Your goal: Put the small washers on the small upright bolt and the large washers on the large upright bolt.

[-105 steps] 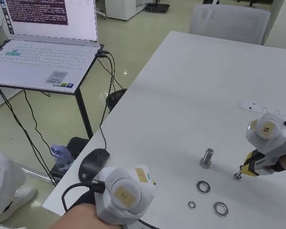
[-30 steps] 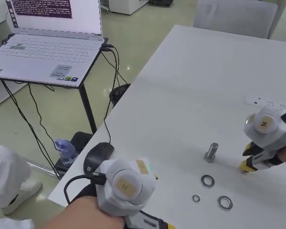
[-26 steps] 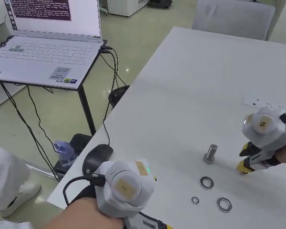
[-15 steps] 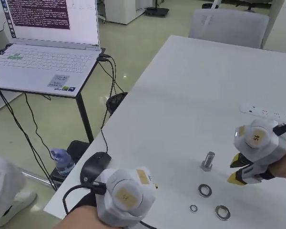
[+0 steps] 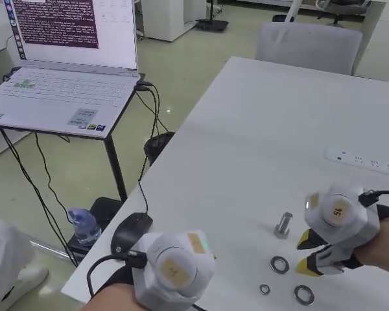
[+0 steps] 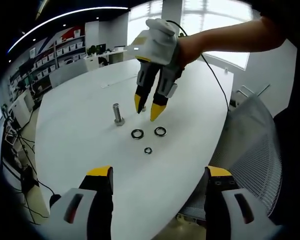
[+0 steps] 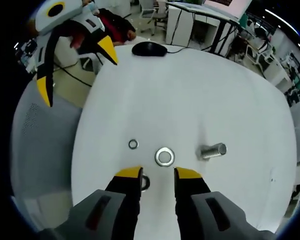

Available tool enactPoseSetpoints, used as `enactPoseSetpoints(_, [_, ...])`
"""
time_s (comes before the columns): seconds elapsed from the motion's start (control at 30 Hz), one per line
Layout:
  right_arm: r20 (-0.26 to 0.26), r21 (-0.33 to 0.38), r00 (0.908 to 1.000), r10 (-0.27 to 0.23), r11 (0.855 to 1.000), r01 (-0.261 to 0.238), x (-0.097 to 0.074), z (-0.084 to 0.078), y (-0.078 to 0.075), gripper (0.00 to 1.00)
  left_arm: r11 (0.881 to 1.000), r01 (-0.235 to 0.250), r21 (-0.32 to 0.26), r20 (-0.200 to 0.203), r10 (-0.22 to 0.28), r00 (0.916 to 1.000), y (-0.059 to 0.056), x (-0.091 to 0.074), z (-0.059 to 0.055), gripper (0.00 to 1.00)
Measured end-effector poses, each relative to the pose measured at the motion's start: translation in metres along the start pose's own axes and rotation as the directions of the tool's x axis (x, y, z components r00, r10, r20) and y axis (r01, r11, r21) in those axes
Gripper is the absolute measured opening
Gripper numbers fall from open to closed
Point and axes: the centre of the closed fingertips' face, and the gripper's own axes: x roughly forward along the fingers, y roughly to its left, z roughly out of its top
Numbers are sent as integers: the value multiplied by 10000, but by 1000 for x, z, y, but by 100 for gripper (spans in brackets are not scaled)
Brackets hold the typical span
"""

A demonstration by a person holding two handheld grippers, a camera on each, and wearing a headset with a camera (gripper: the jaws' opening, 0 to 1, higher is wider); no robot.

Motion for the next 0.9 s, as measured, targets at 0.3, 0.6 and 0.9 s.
enactPoseSetpoints(0.3, [71,-426,9998,209,9989,-206,8,7,19,27,10000,54,-6,-37,-54,10000,-8,-2,-4,74])
enactPoseSetpoints(0.6, [197,-779,9987,478,9959,-462,23,15,31,29,10000,-75,21,103,75,9999,-7,-1,0,76])
enactPoseSetpoints(0.9, [20,-1121,9977,675,9914,-668,40,17,40,27,10000,-89,39,100,88,9999,-9,1,3,76])
